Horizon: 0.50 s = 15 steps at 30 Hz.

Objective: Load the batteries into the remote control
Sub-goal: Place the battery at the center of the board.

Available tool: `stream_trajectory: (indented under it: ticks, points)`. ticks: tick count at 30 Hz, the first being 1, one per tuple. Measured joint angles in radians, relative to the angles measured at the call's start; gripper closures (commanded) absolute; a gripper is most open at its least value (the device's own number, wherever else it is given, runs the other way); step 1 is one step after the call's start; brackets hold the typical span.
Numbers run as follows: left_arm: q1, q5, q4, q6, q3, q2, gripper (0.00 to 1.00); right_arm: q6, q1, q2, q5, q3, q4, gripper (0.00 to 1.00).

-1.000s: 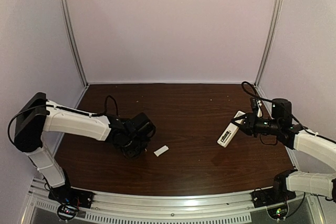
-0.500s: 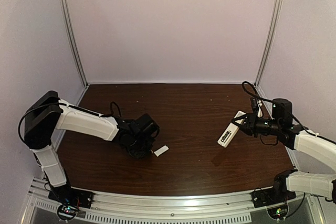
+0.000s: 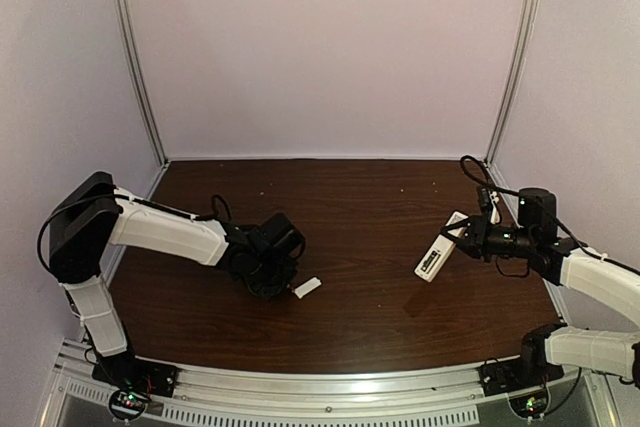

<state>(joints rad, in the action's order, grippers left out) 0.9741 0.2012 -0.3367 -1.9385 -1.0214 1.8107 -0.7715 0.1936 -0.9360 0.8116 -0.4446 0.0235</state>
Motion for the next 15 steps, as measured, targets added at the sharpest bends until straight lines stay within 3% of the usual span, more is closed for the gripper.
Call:
stream_trajectory:
  ticks: [7,15]
  points:
    - [0.0,0.002,0.009,0.01,-0.002,-0.005,0.56,0.006,0.0,0.0,0.0,0.0,-0.002,1.0]
    - [-0.002,0.02,-0.02,0.091,0.029,-0.066,0.5,0.009,0.0,0.0,0.0,-0.002,-0.006,1.0]
